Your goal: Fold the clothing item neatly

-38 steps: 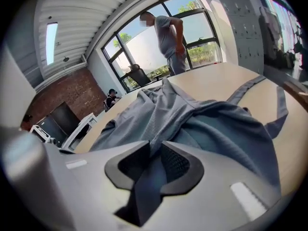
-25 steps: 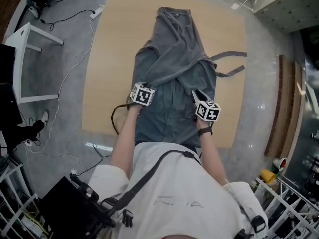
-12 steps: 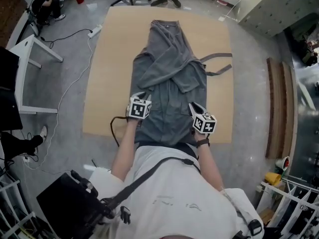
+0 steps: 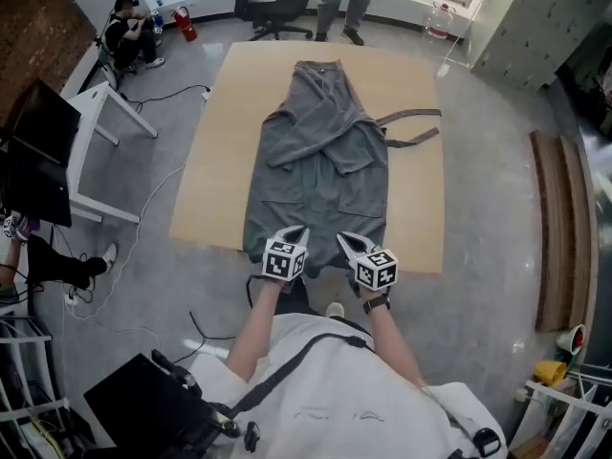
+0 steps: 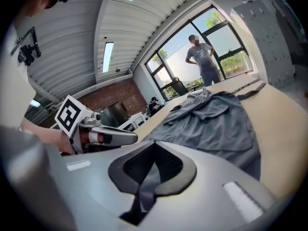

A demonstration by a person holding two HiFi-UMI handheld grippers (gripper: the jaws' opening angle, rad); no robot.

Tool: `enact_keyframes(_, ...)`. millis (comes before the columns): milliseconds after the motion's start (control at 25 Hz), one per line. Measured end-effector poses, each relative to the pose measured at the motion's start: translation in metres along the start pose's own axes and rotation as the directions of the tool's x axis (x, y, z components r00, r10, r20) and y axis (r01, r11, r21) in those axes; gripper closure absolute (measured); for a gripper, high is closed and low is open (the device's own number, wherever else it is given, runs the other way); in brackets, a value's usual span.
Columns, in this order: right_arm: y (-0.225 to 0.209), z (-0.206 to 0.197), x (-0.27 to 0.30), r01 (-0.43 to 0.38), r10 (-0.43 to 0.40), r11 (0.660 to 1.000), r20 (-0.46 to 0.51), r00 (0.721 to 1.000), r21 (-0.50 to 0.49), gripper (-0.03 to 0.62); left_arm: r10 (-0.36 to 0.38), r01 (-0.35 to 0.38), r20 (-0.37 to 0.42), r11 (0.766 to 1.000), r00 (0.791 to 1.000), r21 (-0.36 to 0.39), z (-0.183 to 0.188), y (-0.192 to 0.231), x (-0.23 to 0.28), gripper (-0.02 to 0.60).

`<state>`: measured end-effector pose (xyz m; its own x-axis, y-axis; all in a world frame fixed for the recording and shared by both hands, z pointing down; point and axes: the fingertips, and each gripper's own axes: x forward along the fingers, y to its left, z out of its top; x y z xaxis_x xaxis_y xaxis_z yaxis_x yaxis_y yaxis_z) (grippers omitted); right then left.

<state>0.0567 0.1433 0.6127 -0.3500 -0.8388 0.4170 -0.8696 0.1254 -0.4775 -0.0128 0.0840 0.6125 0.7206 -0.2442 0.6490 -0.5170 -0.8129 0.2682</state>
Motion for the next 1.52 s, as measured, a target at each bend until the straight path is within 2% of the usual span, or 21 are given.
enact_keyframes(120, 0.020, -0.037, -0.017, -0.037, 0.037, 0.999, -0.051, 0.998, 0.011, 0.589, -0.026, 0.026, -0.053, 1.000, 0.998, -0.005, -0.037, -0.027, -0.010, 0.583)
enact_keyframes(280, 0.025, -0.036, -0.028, -0.030, 0.028, 0.998, -0.038, 0.999, -0.050, 0.589, 0.000, 0.001, -0.036, 1.000, 0.999, 0.022, -0.037, -0.024, -0.017, 0.581)
enact_keyframes(480, -0.007, -0.031, -0.043, 0.145, -0.146, 0.989, -0.011, 0.989, -0.041, 0.589, 0.104, -0.104, 0.003, 0.993, 0.995, 0.054, -0.031, 0.011, -0.023, 0.581)
enact_keyframes(680, -0.038, -0.047, -0.053, 0.298, -0.299, 0.954, -0.047, 0.953, -0.019, 0.588, 0.156, -0.156, -0.003, 0.988, 0.988, 0.013, -0.053, 0.048, -0.041, 0.581)
enact_keyframes(760, -0.045, -0.049, -0.051, 0.335, -0.336, 0.942, -0.065, 0.940, -0.018, 0.548, 0.182, -0.183, -0.020, 0.983, 0.983, -0.011, -0.064, 0.069, -0.052, 0.581)
enact_keyframes(840, -0.049, -0.053, -0.050, 0.374, -0.374, 0.927, -0.082, 0.924, -0.022, 0.540, 0.201, -0.203, -0.053, 0.979, 0.978, -0.024, -0.079, 0.089, -0.062, 0.580)
enact_keyframes(960, -0.063, -0.068, -0.057, 0.429, -0.427, 0.903, -0.109, 0.898, -0.006, 0.491, 0.241, -0.247, -0.101, 0.968, 0.965, -0.044, -0.108, 0.111, -0.072, 0.528)
enact_keyframes(1080, -0.077, -0.085, -0.066, 0.475, -0.469, 0.880, -0.138, 0.872, 0.010, 0.385, 0.292, -0.308, -0.141, 0.945, 0.946, -0.108, -0.132, 0.132, -0.078, 0.447)
enact_keyframes(1200, -0.081, -0.100, -0.063, 0.496, -0.486, 0.868, -0.169, 0.858, 0.024, 0.263, 0.256, -0.298, -0.207, 0.931, 0.944, -0.211, -0.155, 0.147, -0.071, 0.385)
enact_keyframes(1240, -0.079, -0.106, -0.059, 0.494, -0.481, 0.869, -0.183, 0.857, 0.028, 0.218, 0.243, -0.294, -0.224, 0.927, 0.944, -0.234, -0.161, 0.150, -0.068, 0.362)
enact_keyframes(1320, -0.076, -0.114, -0.050, 0.489, -0.474, 0.872, -0.210, 0.855, 0.025, 0.168, 0.245, -0.304, -0.243, 0.919, 0.939, -0.250, -0.165, 0.157, -0.063, 0.341)
enact_keyframes(1520, -0.077, -0.125, -0.037, 0.533, -0.525, 0.845, -0.264, 0.809, -0.048, 0.200, 0.257, -0.319, -0.270, 0.922, 0.928, -0.220, -0.165, 0.154, -0.045, 0.339)
